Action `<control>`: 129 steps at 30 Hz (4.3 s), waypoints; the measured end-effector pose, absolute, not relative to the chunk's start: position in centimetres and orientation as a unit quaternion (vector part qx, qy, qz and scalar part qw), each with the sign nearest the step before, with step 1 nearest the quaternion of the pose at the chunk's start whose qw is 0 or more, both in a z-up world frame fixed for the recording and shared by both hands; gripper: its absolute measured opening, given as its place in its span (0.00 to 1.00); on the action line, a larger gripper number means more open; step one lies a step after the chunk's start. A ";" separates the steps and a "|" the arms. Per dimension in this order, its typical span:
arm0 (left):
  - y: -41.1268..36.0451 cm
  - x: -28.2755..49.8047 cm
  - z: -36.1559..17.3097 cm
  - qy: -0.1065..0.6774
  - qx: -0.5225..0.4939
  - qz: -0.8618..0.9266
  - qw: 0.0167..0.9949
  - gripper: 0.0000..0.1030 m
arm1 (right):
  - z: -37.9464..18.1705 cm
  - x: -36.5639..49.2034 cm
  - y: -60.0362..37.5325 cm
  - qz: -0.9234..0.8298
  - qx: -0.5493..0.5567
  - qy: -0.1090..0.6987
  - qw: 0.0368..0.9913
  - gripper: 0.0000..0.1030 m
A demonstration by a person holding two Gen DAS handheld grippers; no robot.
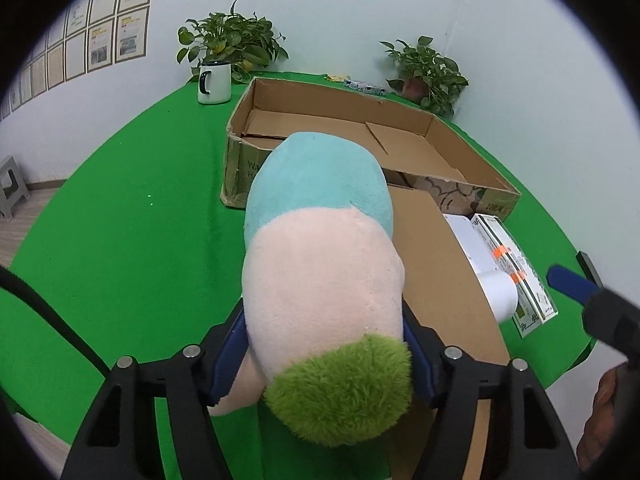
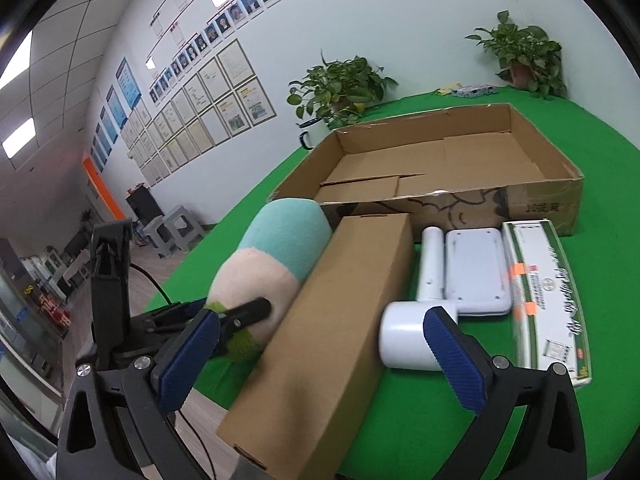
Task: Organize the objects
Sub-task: 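Close the left gripper on the plush's green end while the right gripper grasps its teal end, then carry the plush with both grippers over the large cardboard box and lower it, then open both grippers to release the plush inside the box and withdraw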
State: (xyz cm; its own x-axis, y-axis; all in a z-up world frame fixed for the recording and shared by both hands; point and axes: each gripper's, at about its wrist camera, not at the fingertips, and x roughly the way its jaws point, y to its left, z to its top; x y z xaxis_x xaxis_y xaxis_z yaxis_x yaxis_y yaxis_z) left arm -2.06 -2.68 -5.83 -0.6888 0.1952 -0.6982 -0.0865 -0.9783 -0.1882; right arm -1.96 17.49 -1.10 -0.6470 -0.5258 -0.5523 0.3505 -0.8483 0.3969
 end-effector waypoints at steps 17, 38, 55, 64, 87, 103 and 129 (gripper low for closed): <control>-3.9 1.8 -5.9 -0.083 -0.384 0.918 0.059 0.65 | -3.1 -12.7 6.9 -0.808 0.483 -0.110 0.321 0.99; -2.7 1.6 -2.1 -0.052 -0.337 0.939 0.044 0.59 | 0.5 -10.5 2.2 -0.854 0.436 -0.001 0.285 0.74; -0.9 -1.0 6.8 -0.009 -0.230 0.972 0.054 0.59 | 15.9 -9.3 6.5 -0.900 0.336 -0.007 0.278 0.74; -1.6 -3.8 7.8 -0.013 -0.210 0.976 0.065 0.59 | 20.2 -12.3 5.9 -0.909 0.319 0.006 0.267 0.74; -5.7 -16.0 4.3 -0.070 -0.290 0.951 0.077 0.59 | 13.3 -35.6 2.3 -0.881 0.391 0.013 0.266 0.74; -6.8 -23.1 -3.1 -0.069 -0.416 0.906 0.030 0.59 | -4.1 -47.8 1.9 -0.811 0.488 -0.046 0.320 0.74; -9.2 -19.7 -2.5 -0.131 -0.410 0.901 0.052 0.46 | -2.6 -44.7 4.2 -0.839 0.450 -0.109 0.287 0.95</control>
